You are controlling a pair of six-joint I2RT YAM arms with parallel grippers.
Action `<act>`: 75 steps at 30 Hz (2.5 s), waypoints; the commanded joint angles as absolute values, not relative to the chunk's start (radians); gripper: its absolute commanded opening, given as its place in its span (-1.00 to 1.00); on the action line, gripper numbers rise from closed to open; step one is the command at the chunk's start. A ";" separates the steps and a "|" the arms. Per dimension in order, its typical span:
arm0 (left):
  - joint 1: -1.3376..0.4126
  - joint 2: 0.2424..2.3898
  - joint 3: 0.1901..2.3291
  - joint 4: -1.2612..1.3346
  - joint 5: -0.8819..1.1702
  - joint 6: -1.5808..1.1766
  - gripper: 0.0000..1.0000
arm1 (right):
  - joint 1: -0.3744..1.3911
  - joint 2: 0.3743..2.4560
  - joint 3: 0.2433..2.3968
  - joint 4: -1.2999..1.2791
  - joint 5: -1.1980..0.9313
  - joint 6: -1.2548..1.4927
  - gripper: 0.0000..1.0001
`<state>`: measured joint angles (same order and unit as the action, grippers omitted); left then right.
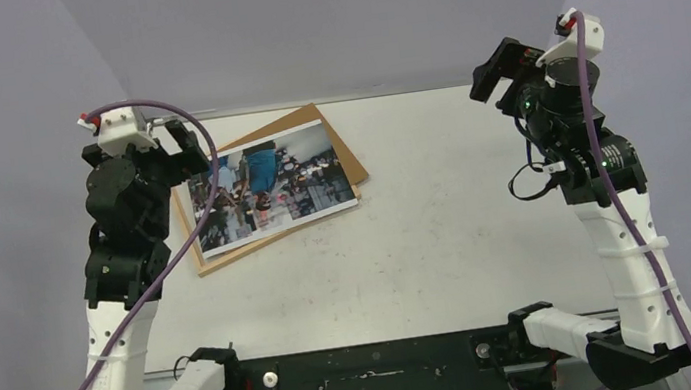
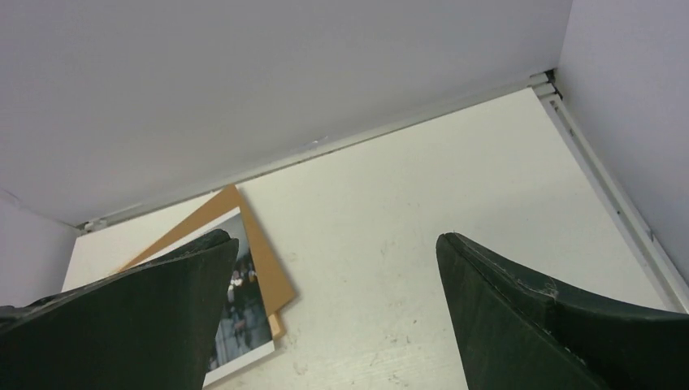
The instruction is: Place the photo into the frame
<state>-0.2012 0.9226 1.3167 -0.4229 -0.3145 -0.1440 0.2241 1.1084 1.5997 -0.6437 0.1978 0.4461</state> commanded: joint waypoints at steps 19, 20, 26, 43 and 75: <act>-0.203 0.971 1.157 -0.425 -0.136 -0.310 0.94 | 0.315 1.409 1.357 -0.464 -0.270 0.768 0.87; -0.204 0.967 1.144 -0.427 -0.114 -0.320 0.94 | 0.339 1.434 1.336 -0.422 -0.287 0.795 0.84; -0.204 0.930 1.044 -0.423 -0.051 -0.441 0.94 | 0.421 1.602 1.280 -0.324 -0.265 0.919 0.68; -0.205 0.902 0.795 -0.413 -0.015 -0.615 0.94 | 0.432 1.910 1.154 -0.035 -0.449 0.988 0.34; -0.204 0.978 0.821 -0.400 -0.030 -0.623 0.94 | 0.421 2.058 1.080 0.318 -0.429 1.148 -0.51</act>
<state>-0.2020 1.0004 0.7883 -0.4400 -0.0212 -0.6174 0.4271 2.0739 1.1095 0.3080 -0.4755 1.1862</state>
